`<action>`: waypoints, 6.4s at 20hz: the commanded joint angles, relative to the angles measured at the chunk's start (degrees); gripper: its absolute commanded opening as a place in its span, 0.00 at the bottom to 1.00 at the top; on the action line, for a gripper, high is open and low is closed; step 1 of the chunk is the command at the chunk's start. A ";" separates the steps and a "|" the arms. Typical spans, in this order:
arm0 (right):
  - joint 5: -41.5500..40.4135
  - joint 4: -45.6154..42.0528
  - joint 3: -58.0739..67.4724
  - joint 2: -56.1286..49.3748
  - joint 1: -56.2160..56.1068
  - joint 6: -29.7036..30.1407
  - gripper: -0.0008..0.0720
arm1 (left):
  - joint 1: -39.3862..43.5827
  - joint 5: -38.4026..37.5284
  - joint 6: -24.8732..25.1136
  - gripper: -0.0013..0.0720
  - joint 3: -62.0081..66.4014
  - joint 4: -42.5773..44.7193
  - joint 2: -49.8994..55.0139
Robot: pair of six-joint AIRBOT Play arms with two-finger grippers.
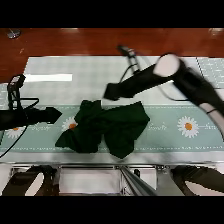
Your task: Fold the shirts.
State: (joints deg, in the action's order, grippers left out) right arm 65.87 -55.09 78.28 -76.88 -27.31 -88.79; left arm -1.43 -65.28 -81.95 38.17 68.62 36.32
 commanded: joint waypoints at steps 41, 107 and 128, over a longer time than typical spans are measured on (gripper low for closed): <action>-0.17 4.00 -1.66 11.78 13.25 3.82 0.06 | -12.20 1.66 15.39 0.04 29.44 -40.61 19.58; -2.49 13.97 -54.14 31.23 46.10 17.00 0.88 | -39.43 -7.17 11.58 0.97 -2.19 -16.83 36.39; 1.62 -3.82 -59.82 31.21 44.04 1.95 0.88 | -31.58 -8.90 22.97 0.04 2.80 -26.67 39.45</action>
State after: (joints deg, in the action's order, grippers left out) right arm 68.93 -57.82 19.97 -45.71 20.78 -83.96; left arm -33.15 -73.60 -59.27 40.60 42.26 75.83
